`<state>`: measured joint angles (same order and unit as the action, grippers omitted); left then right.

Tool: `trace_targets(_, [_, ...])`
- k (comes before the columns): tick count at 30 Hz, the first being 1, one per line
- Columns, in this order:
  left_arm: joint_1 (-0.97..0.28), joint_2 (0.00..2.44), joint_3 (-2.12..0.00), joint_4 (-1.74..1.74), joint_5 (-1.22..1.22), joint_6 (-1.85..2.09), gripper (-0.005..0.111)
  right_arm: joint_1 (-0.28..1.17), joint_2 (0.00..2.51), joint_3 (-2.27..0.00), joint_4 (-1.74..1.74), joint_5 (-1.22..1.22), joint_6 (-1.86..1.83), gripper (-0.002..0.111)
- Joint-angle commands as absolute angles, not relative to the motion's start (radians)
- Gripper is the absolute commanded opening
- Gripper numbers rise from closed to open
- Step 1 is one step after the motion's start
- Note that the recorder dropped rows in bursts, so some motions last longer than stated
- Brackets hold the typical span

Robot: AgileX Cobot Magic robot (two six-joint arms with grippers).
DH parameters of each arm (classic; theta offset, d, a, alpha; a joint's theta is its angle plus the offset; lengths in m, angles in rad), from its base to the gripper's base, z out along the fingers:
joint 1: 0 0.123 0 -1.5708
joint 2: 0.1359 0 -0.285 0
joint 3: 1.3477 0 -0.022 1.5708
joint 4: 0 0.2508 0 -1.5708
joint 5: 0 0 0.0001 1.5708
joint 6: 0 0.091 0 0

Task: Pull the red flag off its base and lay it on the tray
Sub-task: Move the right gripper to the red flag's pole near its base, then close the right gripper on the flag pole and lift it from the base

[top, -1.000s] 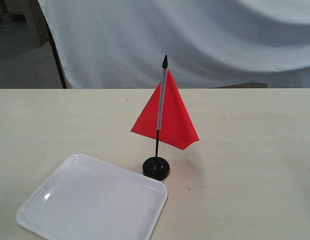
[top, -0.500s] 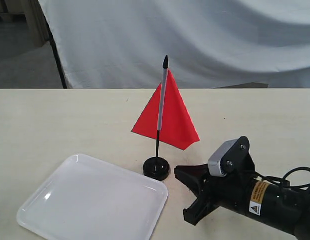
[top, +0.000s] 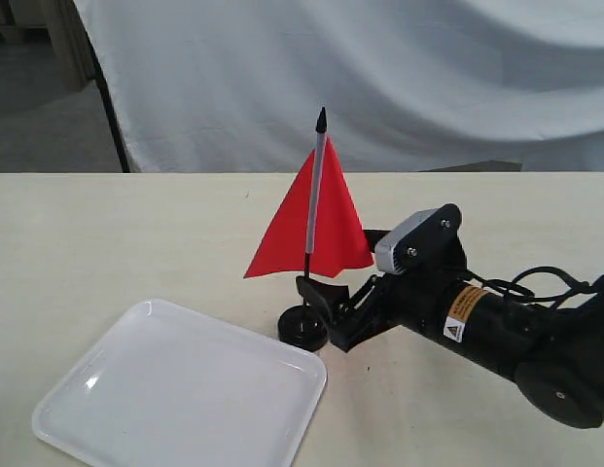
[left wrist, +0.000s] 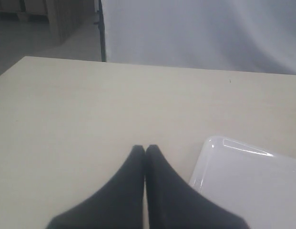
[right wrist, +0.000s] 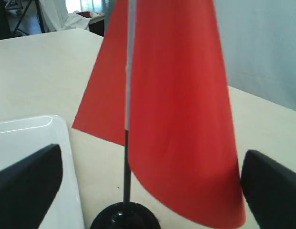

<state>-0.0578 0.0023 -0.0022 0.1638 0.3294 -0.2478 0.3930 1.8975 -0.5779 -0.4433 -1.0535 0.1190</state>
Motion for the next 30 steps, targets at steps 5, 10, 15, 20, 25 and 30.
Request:
trace_targets(5, [-0.057,0.000,0.000,0.159,0.320,-0.243,0.000,0.444,2.008,-0.670,-0.478,-1.047,0.127,0.095])
trace_targets(10, [-0.057,0.000,0.000,0.159,0.320,-0.243,0.000,0.444,2.055,-0.723,-0.478,-1.047,0.131,0.086])
trace_targets(15, [-0.057,0.000,0.000,0.159,0.320,-0.243,0.000,0.444,2.072,-0.734,-0.509,-1.036,0.125,0.004])
trace_targets(20, [-0.057,0.000,0.000,0.159,0.320,-0.243,0.000,0.444,2.044,-0.731,-0.551,-1.042,0.117,-0.001])
trace_targets(25, [-0.057,0.000,0.000,0.159,0.320,-0.243,0.000,0.444,1.940,-0.683,-0.546,-1.040,0.109,-0.001])
trace_targets(30, [-0.057,0.000,0.000,0.159,0.320,-0.243,0.000,0.444,1.756,-0.610,-0.535,-1.032,0.123,-0.001])
